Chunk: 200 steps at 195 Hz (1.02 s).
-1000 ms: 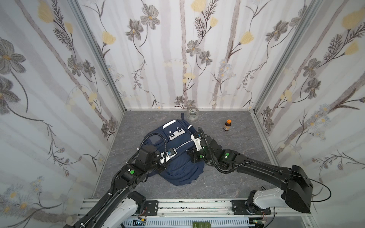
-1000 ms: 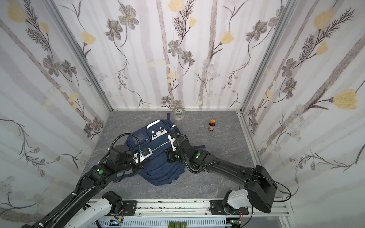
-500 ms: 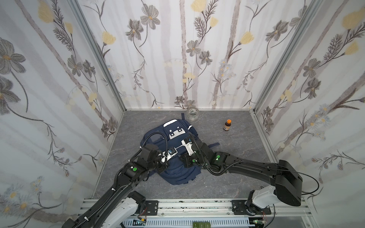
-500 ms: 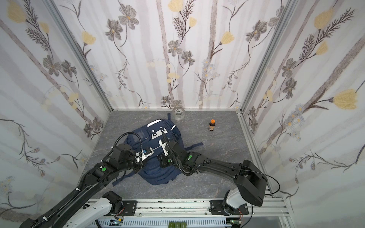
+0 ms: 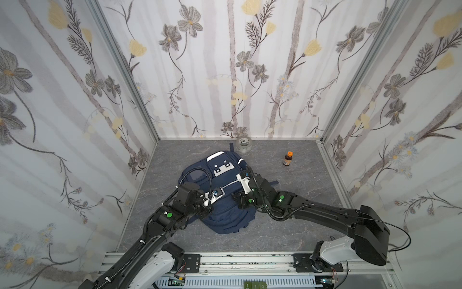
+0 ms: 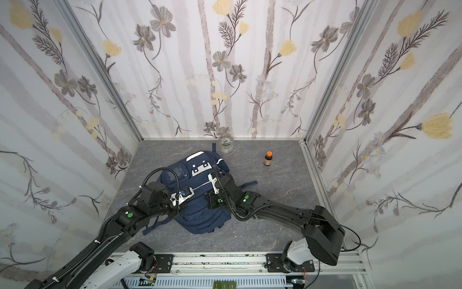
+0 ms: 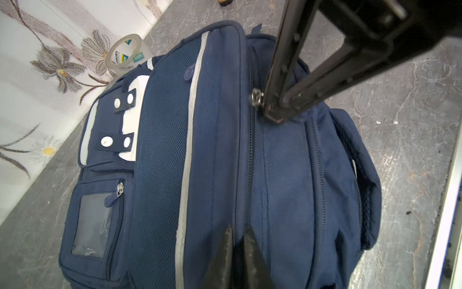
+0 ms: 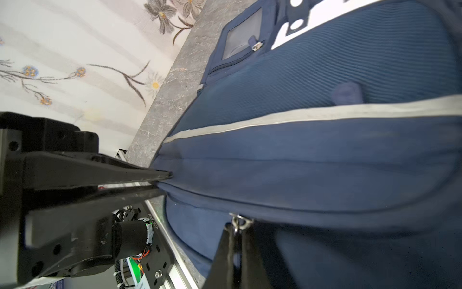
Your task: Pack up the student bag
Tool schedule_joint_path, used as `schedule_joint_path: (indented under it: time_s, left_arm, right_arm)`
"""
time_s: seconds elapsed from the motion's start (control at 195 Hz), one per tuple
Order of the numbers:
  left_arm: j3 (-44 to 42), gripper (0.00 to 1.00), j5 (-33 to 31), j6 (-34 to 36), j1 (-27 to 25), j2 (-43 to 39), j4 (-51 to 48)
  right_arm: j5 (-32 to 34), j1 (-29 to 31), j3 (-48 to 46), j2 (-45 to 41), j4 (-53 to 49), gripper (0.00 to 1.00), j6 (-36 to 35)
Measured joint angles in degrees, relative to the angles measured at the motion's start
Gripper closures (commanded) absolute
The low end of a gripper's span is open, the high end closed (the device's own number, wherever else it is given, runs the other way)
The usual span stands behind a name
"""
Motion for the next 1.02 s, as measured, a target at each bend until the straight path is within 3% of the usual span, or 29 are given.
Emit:
schedule_joint_path:
  time_s: [0.256, 0.415, 0.794, 0.83, 0.86, 0.896, 1.024]
  left_arm:
    - [2.6, 0.62, 2.0, -2.9, -0.7, 5.2, 4.5]
    - [2.4, 1.0, 2.5, -1.8, -0.7, 6.9, 5.0]
    - [-0.7, 1.0, 1.5, 3.2, 2.5, 0.5, 4.1]
    - [-0.7, 0.89, 1.4, 3.3, 2.7, 0.0, 3.7]
    - [-0.7, 0.69, 1.4, 3.3, 2.8, -0.2, 3.5]
    - [-0.5, 0.56, 1.6, 3.3, 2.8, -0.2, 3.1]
    - [1.8, 0.53, 2.9, 0.5, 3.1, 1.3, 2.6]
  right_arm:
    - [-0.6, 2.9, 6.6, 5.8, -2.8, 1.0, -0.9]
    - [-0.6, 2.8, 7.0, 5.9, -3.3, 1.0, -0.9]
    - [-0.9, -0.8, 2.0, 0.7, -2.3, 1.0, -1.0]
    - [-0.9, -1.0, 2.1, 0.6, -2.3, 1.0, -1.1]
    - [-0.9, -1.0, 2.3, 0.7, -2.4, 1.0, -1.1]
    - [-0.8, -0.9, 2.8, 0.8, -2.9, 1.0, -1.5]
    - [0.9, 1.1, 4.4, 1.7, -3.4, 1.0, -1.9]
